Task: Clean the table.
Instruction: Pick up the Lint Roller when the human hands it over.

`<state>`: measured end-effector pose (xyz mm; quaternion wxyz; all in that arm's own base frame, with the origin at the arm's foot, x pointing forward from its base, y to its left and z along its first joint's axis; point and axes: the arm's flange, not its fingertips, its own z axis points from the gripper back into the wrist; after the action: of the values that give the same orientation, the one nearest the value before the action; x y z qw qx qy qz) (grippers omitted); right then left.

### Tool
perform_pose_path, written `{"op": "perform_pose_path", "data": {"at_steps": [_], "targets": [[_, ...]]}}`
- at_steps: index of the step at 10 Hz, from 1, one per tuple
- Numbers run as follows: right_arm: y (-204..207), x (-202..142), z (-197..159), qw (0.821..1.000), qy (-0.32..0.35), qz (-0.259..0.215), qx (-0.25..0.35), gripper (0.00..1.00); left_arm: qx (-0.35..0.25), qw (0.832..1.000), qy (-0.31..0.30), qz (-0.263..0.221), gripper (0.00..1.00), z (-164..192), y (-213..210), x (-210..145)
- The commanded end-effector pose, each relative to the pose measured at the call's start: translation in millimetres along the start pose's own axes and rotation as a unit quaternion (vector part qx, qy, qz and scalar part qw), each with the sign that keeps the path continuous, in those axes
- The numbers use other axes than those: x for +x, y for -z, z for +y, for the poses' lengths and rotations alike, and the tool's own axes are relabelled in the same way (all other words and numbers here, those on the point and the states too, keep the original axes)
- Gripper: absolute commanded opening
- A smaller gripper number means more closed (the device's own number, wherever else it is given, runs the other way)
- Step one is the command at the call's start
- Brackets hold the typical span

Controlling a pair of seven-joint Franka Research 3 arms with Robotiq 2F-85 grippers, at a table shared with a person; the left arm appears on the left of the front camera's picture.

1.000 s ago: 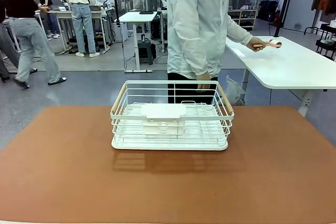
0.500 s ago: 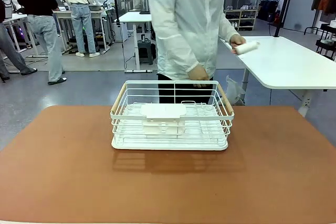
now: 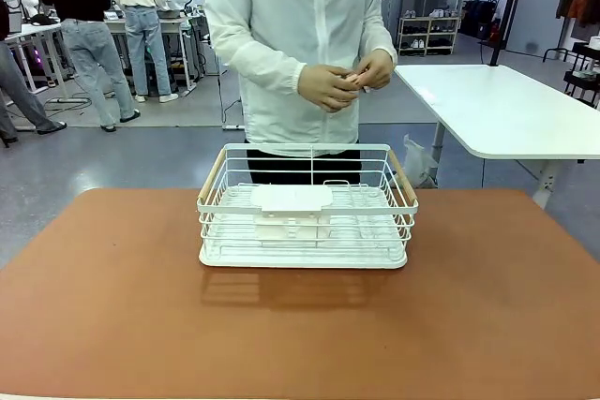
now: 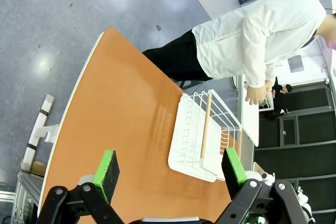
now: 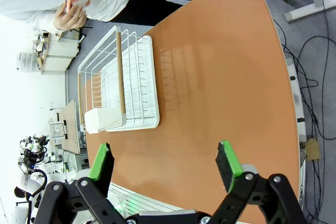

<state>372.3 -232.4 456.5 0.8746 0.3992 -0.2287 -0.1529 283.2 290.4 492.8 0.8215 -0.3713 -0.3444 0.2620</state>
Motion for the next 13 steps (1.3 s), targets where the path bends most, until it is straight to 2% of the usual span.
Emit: {"op": "perform_pose_path", "data": {"at_steps": [1,13], "targets": [[-0.6,-0.4,1.4,1.0,-0.002,-0.003,0.008,1.0,-0.01,1.0,0.009,0.0,1.0,3.6,-1.0,1.9],[-0.6,-0.4,1.4,1.0,-0.002,-0.003,0.008,1.0,-0.01,1.0,0.009,0.0,1.0,3.6,-1.0,1.9]]}}
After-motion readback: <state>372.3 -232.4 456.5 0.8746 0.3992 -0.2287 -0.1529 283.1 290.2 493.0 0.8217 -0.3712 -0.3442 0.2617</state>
